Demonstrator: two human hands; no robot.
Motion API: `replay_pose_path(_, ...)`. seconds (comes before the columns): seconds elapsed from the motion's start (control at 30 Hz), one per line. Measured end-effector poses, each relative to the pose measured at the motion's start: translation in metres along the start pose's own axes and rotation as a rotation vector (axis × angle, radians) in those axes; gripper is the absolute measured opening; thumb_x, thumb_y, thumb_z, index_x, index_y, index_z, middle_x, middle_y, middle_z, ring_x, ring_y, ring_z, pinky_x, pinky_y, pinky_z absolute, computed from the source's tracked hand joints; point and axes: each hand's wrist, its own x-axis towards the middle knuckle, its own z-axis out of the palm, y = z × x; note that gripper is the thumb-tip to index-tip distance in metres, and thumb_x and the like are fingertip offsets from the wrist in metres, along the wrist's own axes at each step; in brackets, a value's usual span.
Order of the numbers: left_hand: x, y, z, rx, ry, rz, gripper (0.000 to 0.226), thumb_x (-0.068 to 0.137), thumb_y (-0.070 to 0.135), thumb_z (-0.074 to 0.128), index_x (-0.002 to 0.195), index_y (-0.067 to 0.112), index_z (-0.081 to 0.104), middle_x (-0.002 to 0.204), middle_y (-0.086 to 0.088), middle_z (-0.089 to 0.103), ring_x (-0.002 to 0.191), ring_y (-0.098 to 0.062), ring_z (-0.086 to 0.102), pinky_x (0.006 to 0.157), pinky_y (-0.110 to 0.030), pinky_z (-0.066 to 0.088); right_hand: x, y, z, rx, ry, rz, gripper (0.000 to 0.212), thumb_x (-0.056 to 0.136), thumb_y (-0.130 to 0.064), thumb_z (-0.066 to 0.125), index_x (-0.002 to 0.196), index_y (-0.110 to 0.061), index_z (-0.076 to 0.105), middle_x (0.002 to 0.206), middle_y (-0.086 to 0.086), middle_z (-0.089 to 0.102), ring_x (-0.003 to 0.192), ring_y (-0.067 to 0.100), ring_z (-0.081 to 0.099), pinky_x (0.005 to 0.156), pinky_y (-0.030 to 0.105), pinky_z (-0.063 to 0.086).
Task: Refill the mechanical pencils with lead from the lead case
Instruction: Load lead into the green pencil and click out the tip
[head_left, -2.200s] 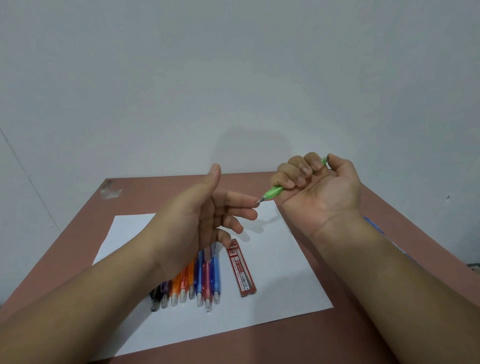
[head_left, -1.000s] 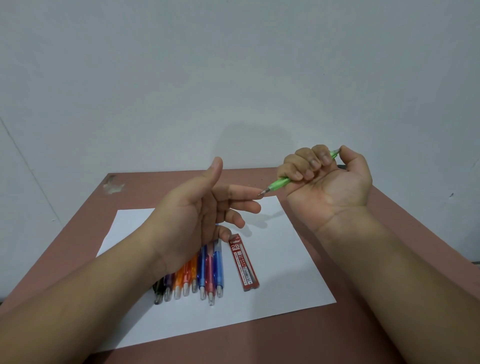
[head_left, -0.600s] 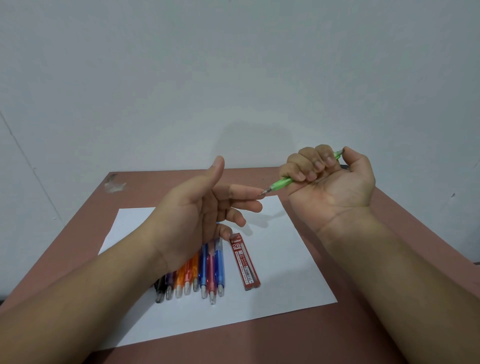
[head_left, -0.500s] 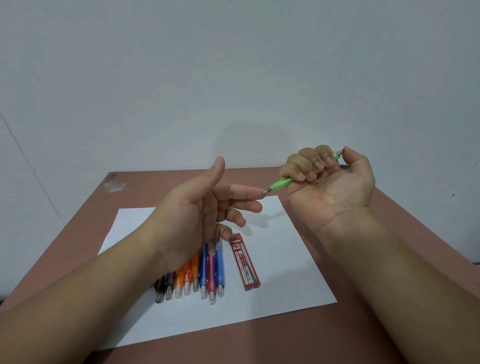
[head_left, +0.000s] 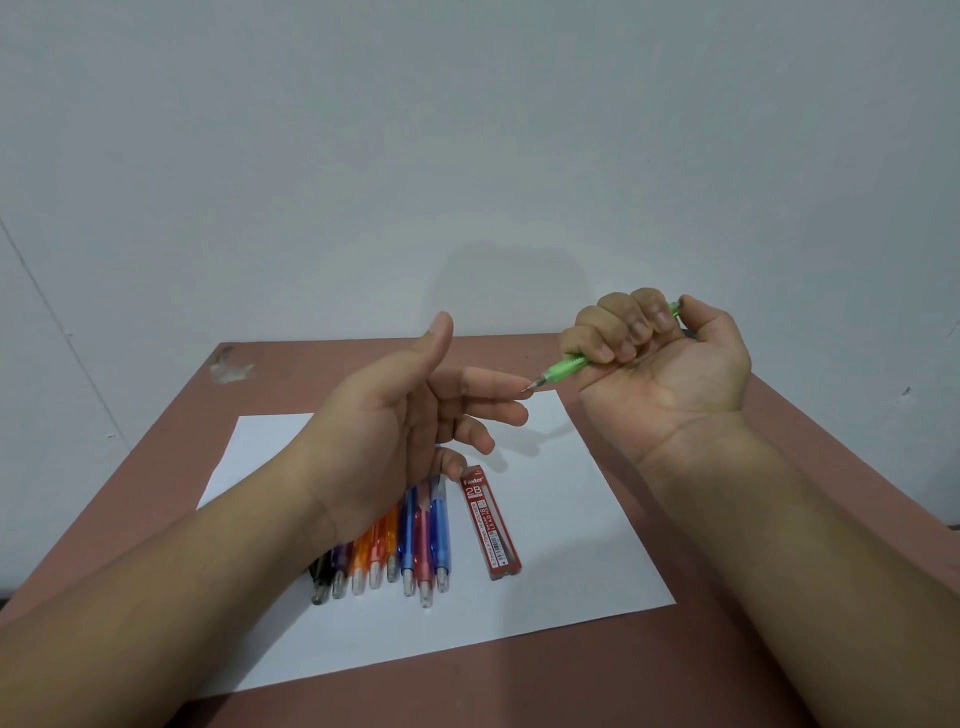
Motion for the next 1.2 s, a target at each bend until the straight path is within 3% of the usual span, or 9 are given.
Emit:
replay_pose_path(0.5, -0.0014, 0.0006, 0.0006, 0.021, -0.002, 0.002, 0.064, 0.094, 0.060, 0.043, 0.110, 0.008, 0.076, 0.110, -0.015, 0.072, 0.079, -0.018, 0.058, 0.066, -0.032, 0.042, 0.0017, -0.0001, -0.0024, 0.010, -0.010, 0.001, 0.040, 0.095, -0.040, 0.037, 0.063, -0.016, 0.034, 0.064, -0.001, 0.028, 0.050, 0.016, 0.024, 0.050, 0.025, 0.028)
replay_pose_path(0.97, -0.0033, -0.0023, -0.0012, 0.069, -0.049, 0.053, 0.042, 0.091, 0.030, 0.047, 0.118, 0.012, 0.074, 0.111, -0.015, 0.071, 0.085, -0.019, 0.057, 0.066, -0.029, 0.044, 0.0033, -0.0037, -0.0040, 0.029, 0.006, -0.026, 0.034, 0.092, -0.031, 0.035, 0.061, -0.016, 0.035, 0.062, -0.001, 0.028, 0.048, 0.016, 0.024, 0.049, 0.025, 0.029)
replay_pose_path(1.2, -0.0036, -0.0033, 0.0047, 0.222, 0.064, 0.110, 0.025, 0.085, 0.026, 0.068, 0.107, 0.021, 0.079, 0.102, -0.006, 0.075, 0.084, -0.017, 0.057, 0.069, -0.033, 0.045, 0.0014, -0.0022, -0.0020, 0.040, 0.002, 0.004, 0.038, 0.094, -0.034, 0.034, 0.061, -0.016, 0.035, 0.062, -0.002, 0.028, 0.047, 0.016, 0.024, 0.049, 0.025, 0.028)
